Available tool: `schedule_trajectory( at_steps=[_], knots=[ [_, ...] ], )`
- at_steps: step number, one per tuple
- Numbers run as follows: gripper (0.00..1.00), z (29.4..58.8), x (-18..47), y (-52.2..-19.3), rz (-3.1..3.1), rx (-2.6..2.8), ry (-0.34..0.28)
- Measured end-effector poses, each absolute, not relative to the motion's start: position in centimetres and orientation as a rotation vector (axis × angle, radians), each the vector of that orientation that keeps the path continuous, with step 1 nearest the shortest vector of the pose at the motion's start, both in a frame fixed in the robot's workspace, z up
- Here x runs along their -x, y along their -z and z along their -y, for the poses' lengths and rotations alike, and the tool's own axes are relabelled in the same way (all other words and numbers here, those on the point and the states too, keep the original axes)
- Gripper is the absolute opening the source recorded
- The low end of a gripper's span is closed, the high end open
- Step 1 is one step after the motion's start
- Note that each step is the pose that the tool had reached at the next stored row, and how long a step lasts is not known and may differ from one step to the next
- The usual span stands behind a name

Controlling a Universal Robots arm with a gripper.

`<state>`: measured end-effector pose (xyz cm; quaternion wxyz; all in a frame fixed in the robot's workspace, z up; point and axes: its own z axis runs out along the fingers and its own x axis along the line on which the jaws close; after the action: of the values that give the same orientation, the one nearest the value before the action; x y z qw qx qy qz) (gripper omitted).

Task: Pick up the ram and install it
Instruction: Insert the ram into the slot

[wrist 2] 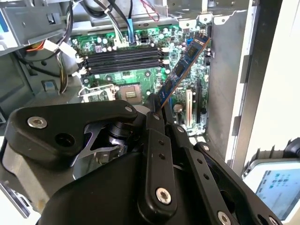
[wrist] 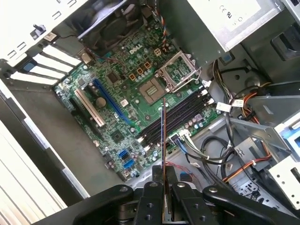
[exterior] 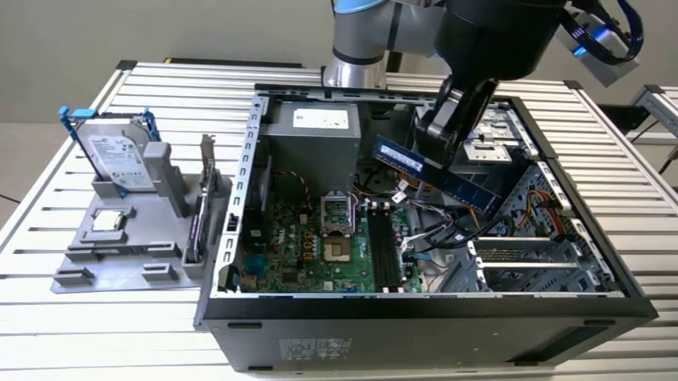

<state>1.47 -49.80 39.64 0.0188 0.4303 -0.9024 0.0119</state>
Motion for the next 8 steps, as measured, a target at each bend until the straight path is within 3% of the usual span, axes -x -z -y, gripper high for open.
schedule_trajectory(
  at_steps=[8],
  knots=[
    [0.00, 49.80, -1.47, -39.58, 2.843, -1.241, -0.037]
  ],
)
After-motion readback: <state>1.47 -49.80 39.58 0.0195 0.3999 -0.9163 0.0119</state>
